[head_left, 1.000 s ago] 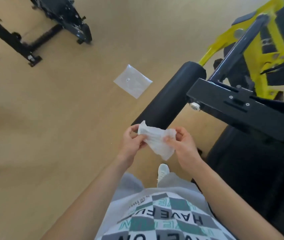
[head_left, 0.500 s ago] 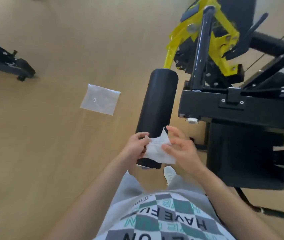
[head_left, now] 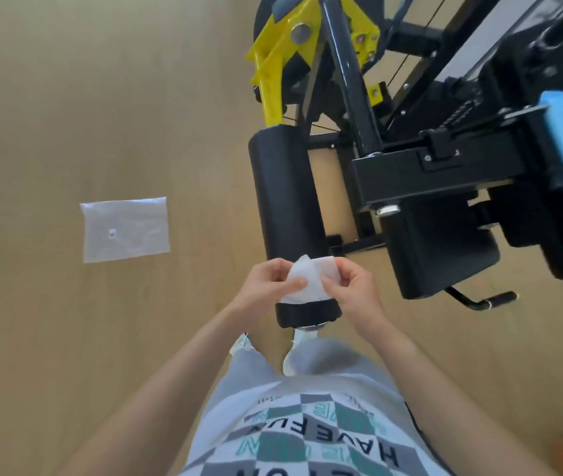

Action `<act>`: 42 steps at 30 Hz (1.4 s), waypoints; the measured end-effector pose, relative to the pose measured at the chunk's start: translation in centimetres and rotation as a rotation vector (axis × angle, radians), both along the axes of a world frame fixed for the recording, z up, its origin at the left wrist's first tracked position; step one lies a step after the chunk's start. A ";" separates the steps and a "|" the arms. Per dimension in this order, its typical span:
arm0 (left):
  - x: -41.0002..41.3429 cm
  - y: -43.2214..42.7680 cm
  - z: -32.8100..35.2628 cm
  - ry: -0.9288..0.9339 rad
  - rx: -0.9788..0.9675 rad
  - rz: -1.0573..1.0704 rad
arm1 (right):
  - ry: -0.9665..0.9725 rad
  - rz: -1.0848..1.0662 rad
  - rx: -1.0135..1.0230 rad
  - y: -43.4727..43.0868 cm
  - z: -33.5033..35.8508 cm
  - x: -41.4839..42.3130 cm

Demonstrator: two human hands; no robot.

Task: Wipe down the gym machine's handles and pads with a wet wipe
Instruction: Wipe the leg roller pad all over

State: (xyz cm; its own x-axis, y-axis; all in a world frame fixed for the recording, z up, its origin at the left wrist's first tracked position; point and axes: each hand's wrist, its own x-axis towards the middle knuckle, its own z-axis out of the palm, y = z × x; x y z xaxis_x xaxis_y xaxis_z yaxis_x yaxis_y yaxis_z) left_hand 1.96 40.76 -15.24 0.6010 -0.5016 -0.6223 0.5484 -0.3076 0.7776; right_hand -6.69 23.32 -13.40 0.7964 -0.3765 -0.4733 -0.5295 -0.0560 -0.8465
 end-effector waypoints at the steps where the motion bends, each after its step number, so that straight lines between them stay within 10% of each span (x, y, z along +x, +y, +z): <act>1: 0.2 -0.2 -0.5 -0.024 0.057 0.036 | 0.027 -0.018 -0.019 0.2 -0.4 -0.1; 10: 0.2 -1.8 -4.9 -0.070 0.385 0.117 | 0.148 -0.105 -0.502 0.4 -4.1 -0.9; 14: 0.6 -2.5 -4.6 -0.116 0.339 0.120 | -0.202 0.287 -0.764 1.8 -4.7 -2.1; 19: 3.1 -3.1 -4.6 -0.240 0.349 0.012 | 0.137 0.624 -0.782 3.5 -7.1 -2.7; 32: 23.4 -2.8 -6.0 -1.115 0.274 -0.581 | 0.579 0.169 -0.852 11.2 -7.5 8.9; 42: 29.2 -2.4 -7.7 -1.347 0.218 -1.119 | 0.704 -0.147 -0.859 14.3 -8.0 9.5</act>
State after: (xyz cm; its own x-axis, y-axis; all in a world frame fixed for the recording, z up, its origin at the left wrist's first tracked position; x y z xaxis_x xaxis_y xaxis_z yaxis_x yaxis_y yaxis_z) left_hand 31.12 38.41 -22.98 0.1640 -0.9772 -0.1348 -0.9077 -0.2030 0.3674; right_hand 2.81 37.58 -21.36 0.3744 -0.8630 -0.3392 -0.9246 -0.3752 -0.0659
